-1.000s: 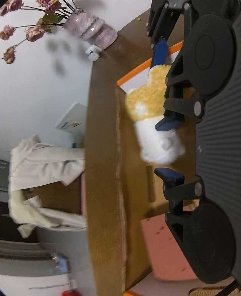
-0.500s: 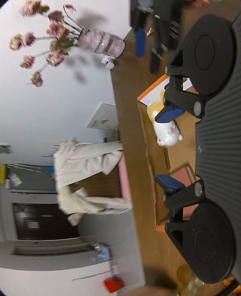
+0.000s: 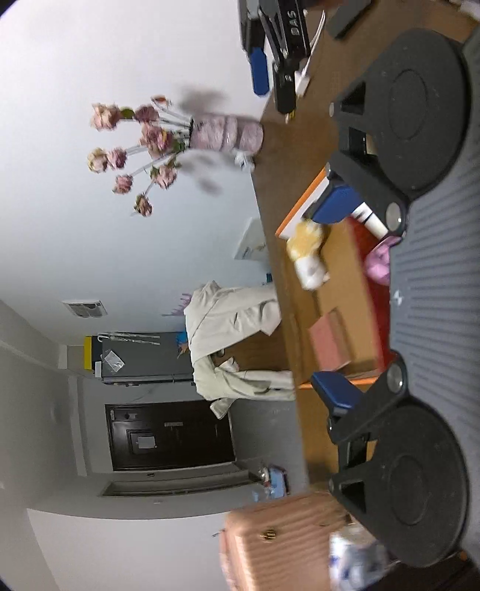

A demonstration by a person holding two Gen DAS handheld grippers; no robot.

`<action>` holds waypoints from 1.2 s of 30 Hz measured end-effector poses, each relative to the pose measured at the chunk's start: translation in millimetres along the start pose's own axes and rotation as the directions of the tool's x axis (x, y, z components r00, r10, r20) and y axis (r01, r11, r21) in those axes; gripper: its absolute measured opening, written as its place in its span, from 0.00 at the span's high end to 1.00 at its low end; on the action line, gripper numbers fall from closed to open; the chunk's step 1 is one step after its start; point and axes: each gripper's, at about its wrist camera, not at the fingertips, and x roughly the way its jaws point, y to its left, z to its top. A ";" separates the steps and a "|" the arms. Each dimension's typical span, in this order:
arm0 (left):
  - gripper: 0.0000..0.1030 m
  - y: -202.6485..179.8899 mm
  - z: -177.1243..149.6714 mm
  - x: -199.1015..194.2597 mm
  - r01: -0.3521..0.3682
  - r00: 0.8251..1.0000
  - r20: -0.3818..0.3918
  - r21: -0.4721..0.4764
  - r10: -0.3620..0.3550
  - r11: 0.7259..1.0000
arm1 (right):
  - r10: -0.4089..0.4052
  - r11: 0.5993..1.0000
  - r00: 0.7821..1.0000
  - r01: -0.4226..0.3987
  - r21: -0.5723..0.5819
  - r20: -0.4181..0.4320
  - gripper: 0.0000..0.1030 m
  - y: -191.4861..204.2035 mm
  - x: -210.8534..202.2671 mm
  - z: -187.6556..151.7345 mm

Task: Organize soft objects
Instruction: 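Reach the right gripper to the purple drawstring pouch and grasp it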

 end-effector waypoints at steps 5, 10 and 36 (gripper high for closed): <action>0.13 -11.9 -61.3 -49.5 -0.055 0.998 0.021 -0.003 0.055 0.998 | -0.002 0.999 1.000 0.002 -0.039 0.013 0.21 43.7 -37.5 -56.7; 0.12 -19.8 -108.7 -78.2 -0.100 0.995 -0.026 -0.061 0.099 0.993 | -0.015 1.000 0.998 0.014 -0.019 -0.057 0.21 79.0 -58.8 -108.9; 0.14 16.8 -163.1 -73.8 -0.122 0.984 -0.156 -0.230 0.087 0.966 | 0.173 0.969 0.943 -0.215 -0.122 -0.285 0.56 182.7 17.6 -153.5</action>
